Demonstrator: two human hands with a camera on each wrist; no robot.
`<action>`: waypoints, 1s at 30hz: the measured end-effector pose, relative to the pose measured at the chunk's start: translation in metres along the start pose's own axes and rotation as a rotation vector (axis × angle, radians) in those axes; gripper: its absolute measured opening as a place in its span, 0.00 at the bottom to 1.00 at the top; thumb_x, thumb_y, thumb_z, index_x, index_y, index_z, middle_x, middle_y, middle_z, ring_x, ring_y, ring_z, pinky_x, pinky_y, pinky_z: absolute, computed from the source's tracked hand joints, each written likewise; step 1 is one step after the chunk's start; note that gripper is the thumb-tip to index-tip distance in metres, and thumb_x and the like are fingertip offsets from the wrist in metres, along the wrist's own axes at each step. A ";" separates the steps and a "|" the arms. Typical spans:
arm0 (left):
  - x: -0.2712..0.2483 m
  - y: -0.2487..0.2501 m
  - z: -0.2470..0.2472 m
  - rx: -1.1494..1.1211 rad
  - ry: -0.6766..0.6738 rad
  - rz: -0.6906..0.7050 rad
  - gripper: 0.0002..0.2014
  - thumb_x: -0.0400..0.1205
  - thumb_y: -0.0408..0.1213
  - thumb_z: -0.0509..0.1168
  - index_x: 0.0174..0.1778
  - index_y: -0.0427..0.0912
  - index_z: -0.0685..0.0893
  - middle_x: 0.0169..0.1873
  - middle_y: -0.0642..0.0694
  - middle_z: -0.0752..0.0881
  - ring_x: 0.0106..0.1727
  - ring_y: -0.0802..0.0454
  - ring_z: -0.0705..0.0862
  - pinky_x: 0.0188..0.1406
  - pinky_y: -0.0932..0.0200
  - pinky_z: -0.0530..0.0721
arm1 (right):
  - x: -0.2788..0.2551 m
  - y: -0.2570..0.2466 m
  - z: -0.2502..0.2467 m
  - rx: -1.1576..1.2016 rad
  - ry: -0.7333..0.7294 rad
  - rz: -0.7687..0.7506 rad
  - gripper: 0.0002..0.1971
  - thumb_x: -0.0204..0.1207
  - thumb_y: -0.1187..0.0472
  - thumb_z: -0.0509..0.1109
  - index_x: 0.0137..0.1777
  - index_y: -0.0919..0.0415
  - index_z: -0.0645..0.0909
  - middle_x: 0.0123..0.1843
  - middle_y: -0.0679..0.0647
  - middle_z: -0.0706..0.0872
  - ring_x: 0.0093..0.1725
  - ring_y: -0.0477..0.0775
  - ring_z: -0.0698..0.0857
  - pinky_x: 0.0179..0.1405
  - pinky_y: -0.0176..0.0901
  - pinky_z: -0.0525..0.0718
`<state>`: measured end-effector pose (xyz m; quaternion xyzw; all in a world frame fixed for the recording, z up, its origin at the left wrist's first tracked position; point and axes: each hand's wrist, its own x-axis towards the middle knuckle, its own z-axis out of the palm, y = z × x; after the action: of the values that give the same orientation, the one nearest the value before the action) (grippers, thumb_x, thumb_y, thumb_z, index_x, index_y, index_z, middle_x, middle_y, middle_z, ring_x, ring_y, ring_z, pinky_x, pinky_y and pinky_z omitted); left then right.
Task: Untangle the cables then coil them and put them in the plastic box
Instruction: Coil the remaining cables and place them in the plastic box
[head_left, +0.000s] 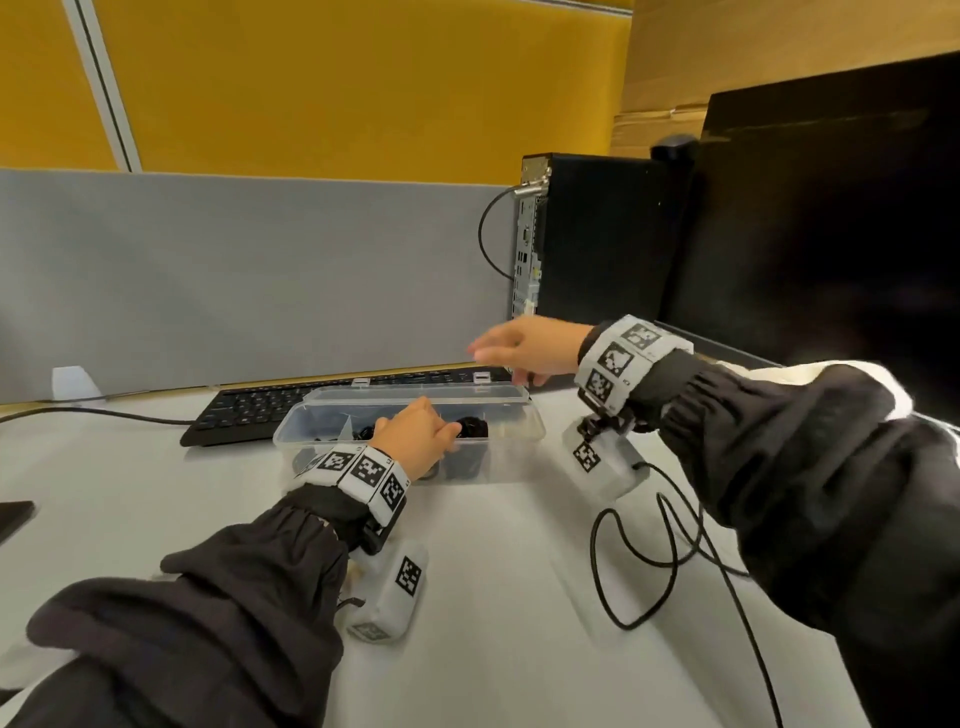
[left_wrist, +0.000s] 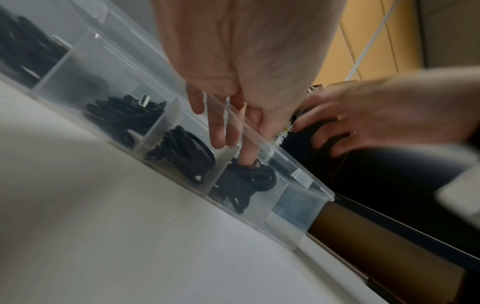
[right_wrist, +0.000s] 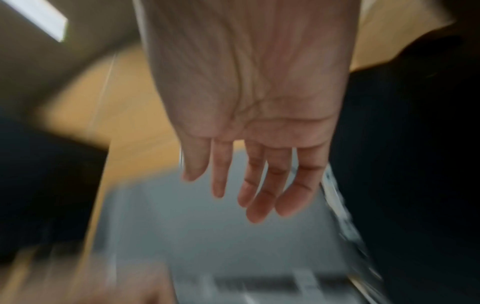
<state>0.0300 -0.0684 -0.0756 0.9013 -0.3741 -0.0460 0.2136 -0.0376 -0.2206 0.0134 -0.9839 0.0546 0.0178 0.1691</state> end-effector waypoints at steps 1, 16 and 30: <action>0.000 0.000 0.001 -0.011 -0.002 0.004 0.20 0.87 0.44 0.53 0.30 0.44 0.76 0.36 0.49 0.70 0.49 0.46 0.78 0.69 0.44 0.65 | -0.016 -0.004 -0.018 0.154 0.083 0.000 0.21 0.83 0.47 0.57 0.73 0.51 0.72 0.61 0.48 0.82 0.47 0.48 0.83 0.52 0.44 0.84; -0.075 0.098 -0.001 0.052 -0.525 0.303 0.25 0.81 0.58 0.59 0.59 0.40 0.84 0.53 0.48 0.82 0.55 0.51 0.79 0.52 0.61 0.74 | -0.117 0.048 0.047 -0.305 -0.283 -0.080 0.10 0.81 0.54 0.64 0.52 0.55 0.85 0.59 0.52 0.83 0.59 0.52 0.78 0.67 0.49 0.73; -0.075 0.025 -0.079 -0.624 0.028 0.150 0.21 0.79 0.51 0.64 0.26 0.45 0.65 0.18 0.53 0.60 0.20 0.55 0.56 0.19 0.66 0.60 | -0.123 0.037 -0.041 0.275 0.432 -0.112 0.22 0.73 0.47 0.69 0.26 0.61 0.69 0.23 0.51 0.66 0.20 0.42 0.65 0.24 0.32 0.69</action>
<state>-0.0206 -0.0043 0.0009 0.7627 -0.4044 -0.1303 0.4876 -0.1632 -0.2565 0.0467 -0.9342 0.0365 -0.2096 0.2862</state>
